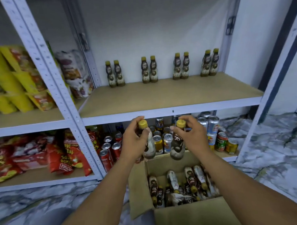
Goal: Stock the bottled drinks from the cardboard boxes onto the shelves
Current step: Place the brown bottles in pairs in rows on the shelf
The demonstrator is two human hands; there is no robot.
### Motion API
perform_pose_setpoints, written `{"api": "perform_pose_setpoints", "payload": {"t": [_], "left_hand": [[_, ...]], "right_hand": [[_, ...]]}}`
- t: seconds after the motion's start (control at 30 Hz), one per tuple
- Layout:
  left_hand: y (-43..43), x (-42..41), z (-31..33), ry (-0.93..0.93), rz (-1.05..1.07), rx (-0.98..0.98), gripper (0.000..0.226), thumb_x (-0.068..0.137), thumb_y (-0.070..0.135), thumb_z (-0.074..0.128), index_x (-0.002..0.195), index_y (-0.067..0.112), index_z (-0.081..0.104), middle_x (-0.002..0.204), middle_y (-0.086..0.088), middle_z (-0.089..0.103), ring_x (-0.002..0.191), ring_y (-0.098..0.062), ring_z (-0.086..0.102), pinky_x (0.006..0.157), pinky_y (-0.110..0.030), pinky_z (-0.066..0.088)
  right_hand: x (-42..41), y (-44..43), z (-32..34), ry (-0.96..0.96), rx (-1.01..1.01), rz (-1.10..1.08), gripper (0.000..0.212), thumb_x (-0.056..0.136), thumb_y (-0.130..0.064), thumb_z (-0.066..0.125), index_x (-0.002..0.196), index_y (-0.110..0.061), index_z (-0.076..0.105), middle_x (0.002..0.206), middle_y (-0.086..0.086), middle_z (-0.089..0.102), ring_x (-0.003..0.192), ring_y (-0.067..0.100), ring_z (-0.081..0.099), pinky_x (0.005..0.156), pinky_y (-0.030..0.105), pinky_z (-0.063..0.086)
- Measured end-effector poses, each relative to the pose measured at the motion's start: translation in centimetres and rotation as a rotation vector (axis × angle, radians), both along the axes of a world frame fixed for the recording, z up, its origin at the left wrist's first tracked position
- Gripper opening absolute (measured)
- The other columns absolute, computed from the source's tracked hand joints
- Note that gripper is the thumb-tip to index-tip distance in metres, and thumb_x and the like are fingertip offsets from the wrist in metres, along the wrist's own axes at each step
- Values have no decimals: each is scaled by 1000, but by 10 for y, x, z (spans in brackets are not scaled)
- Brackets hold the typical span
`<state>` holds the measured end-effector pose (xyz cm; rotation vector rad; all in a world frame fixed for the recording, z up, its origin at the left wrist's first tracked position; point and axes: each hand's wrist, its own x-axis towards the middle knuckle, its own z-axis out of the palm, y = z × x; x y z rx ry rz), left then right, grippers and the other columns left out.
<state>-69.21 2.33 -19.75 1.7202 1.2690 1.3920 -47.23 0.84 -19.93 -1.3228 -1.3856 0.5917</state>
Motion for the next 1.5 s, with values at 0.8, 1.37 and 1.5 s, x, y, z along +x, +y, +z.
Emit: {"api": "perform_pose_setpoints", "payload": {"t": [0.8, 1.37, 1.5], "left_hand": [[86, -54, 150, 66, 139, 131, 43, 95, 24, 73, 136, 24, 62, 122, 9, 66, 107, -6, 62, 90, -17, 49], [198, -40, 130, 78, 90, 39, 43, 94, 21, 74, 136, 26, 62, 120, 6, 68, 105, 2, 63, 95, -23, 53], [207, -39, 121, 71, 95, 46, 45, 95, 24, 74, 138, 27, 62, 122, 7, 69, 110, -1, 63, 101, -28, 53]], "right_hand": [[-66, 120, 142, -120, 216, 63, 35, 82, -44, 82, 114, -35, 71, 97, -17, 69, 94, 11, 65, 84, 41, 57], [-59, 241, 114, -149, 206, 65, 34, 80, -47, 83, 109, -40, 70, 90, -14, 71, 84, 13, 68, 77, 41, 58], [-59, 247, 110, -121, 208, 80, 38, 80, -49, 82, 115, -38, 69, 95, -14, 72, 90, 10, 68, 82, 42, 58]]}}
